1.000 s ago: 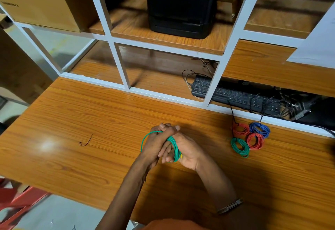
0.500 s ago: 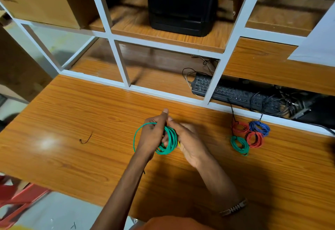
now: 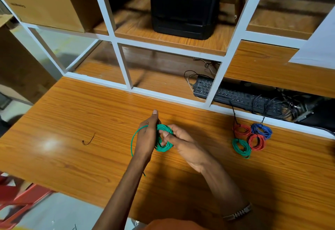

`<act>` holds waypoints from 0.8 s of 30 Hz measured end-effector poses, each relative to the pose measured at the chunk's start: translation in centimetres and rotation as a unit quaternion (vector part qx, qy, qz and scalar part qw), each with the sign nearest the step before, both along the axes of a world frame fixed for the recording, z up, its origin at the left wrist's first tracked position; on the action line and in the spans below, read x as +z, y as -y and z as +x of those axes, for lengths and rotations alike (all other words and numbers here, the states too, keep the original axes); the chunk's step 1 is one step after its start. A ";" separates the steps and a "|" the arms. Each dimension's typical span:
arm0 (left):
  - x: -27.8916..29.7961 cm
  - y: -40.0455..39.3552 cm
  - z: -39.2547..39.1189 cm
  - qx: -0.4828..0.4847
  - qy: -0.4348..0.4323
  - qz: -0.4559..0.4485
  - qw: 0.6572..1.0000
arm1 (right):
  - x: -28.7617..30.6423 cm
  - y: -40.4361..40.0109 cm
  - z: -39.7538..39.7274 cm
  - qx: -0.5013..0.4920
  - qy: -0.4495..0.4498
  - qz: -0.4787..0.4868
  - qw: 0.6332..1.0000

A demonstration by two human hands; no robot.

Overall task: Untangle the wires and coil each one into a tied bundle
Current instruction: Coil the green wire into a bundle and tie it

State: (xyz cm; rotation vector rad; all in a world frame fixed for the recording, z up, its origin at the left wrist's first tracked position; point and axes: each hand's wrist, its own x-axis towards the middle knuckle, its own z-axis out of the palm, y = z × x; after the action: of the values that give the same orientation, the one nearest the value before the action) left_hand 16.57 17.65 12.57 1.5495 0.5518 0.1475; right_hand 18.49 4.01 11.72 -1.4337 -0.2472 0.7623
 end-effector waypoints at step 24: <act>-0.3 -2.3 -0.6 -0.235 0.128 0.215 0.939 | 0.6 5.1 4.2 -0.095 -0.122 0.042 0.987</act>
State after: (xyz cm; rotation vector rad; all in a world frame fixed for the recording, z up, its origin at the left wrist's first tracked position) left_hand 15.93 19.98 12.29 2.0083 -0.0773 0.1041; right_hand 22.72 -1.11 12.34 -1.2498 0.0447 0.7534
